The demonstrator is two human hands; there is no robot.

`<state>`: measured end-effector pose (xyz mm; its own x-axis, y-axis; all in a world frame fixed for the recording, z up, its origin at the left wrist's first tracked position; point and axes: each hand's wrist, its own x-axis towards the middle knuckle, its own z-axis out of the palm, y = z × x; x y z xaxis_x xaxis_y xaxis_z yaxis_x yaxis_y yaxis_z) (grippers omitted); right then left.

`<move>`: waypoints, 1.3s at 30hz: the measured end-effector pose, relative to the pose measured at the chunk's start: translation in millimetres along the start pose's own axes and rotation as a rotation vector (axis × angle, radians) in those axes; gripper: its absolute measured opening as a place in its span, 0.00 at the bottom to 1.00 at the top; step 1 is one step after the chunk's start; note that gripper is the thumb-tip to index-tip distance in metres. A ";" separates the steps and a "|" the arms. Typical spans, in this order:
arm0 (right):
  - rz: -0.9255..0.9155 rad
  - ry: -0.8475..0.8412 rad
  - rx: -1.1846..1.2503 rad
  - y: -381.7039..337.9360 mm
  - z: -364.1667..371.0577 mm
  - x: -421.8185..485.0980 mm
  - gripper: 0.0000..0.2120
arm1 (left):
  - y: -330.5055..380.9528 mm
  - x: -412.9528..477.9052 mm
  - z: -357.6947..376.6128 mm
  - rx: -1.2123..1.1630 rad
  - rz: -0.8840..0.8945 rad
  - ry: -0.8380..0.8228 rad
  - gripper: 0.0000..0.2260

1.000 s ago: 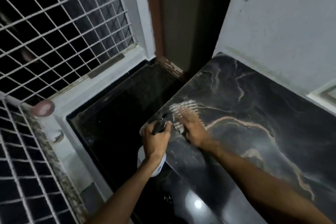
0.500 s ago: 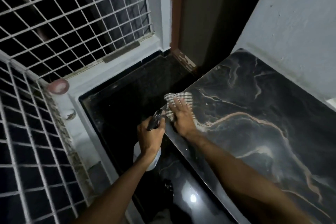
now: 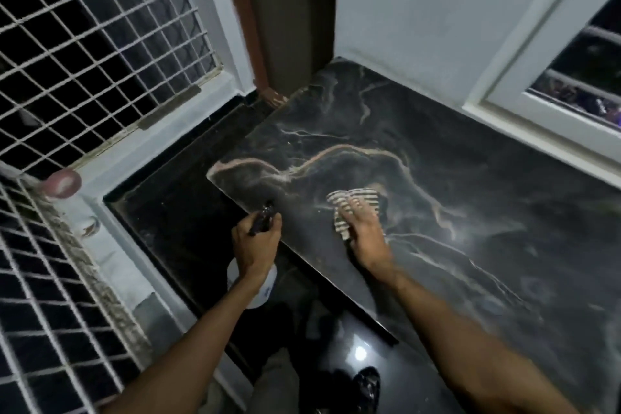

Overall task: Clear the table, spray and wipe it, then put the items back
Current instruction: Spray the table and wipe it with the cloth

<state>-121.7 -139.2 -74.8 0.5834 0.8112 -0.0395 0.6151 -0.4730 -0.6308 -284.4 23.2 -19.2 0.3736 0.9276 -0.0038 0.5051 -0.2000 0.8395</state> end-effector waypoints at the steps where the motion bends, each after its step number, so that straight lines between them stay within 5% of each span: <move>1: 0.064 0.004 -0.017 10.5 -12.7 -21.2 0.30 | 5.6 -17.7 7.0 0.000 -0.004 -0.029 0.12; 5: -0.126 -0.137 -0.083 29.9 -31.0 -104.8 0.28 | 22.1 -82.2 34.0 0.035 0.044 -0.194 0.15; 10: 0.410 0.249 0.047 89.0 -89.8 -180.7 0.29 | 35.3 -148.7 57.6 0.054 0.089 -0.308 0.18; 16: 0.588 0.350 0.034 96.3 -99.5 -209.6 0.32 | 37.7 -175.1 71.1 0.062 0.142 -0.379 0.17; 21: 0.164 0.180 -0.060 60.4 -50.8 -193.8 0.28 | 37.1 -158.2 65.3 0.066 0.184 -0.336 0.19; 25: 0.500 0.318 0.021 55.1 -42.6 -137.7 0.31 | 22.5 -128.0 51.5 0.038 0.140 -0.303 0.15; 29: 0.070 0.048 -0.062 -6.2 18.6 -86.1 0.35 | -0.1 -90.5 30.0 0.053 0.100 -0.305 0.14; 34: 0.375 0.162 -0.005 -44.9 44.4 6.7 0.34 | -22.8 -28.9 -5.6 0.041 0.118 -0.216 0.18; 37: 0.026 -0.011 -0.055 -91.3 85.6 32.6 0.32 | -34.6 2.1 -23.7 0.039 0.106 -0.209 0.15; 39: 0.004 -0.029 -0.046 -100.9 96.4 44.5 0.31 | -42.0 22.5 -30.3 0.030 0.102 -0.193 0.12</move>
<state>-209.0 -22.2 -87.6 0.5709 0.8185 -0.0645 0.6368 -0.4910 -0.5944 -320.8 62.1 -38.0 0.5645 0.8250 -0.0260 0.4788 -0.3016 0.8245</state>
